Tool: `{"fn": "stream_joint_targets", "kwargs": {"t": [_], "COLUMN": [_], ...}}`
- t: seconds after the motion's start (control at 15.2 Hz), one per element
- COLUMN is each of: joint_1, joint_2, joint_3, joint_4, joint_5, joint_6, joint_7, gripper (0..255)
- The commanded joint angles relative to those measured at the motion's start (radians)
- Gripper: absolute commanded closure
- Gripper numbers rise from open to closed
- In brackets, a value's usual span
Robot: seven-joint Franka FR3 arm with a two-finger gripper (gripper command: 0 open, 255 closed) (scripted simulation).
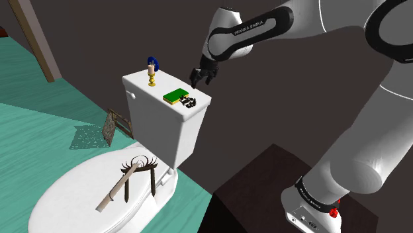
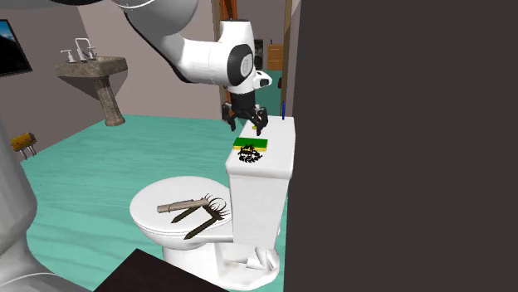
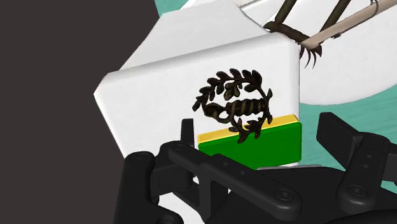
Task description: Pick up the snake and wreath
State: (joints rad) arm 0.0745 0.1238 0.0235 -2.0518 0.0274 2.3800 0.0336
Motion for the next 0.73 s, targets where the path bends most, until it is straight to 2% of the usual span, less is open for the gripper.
{"fn": "stream_joint_targets", "kwargs": {"t": [0.0, 0.46, 0.66], "joint_1": [0.005, 0.028, 0.028], "joint_2": [0.079, 0.342, 0.364], "joint_3": [0.003, 0.006, 0.005], "joint_4": [0.062, 0.311, 0.301], "joint_5": [-0.006, -0.029, -0.029], "joint_6": [0.025, 0.069, 0.100], "joint_7": [0.004, 0.022, 0.022], "gripper": [0, 0, 0]}}
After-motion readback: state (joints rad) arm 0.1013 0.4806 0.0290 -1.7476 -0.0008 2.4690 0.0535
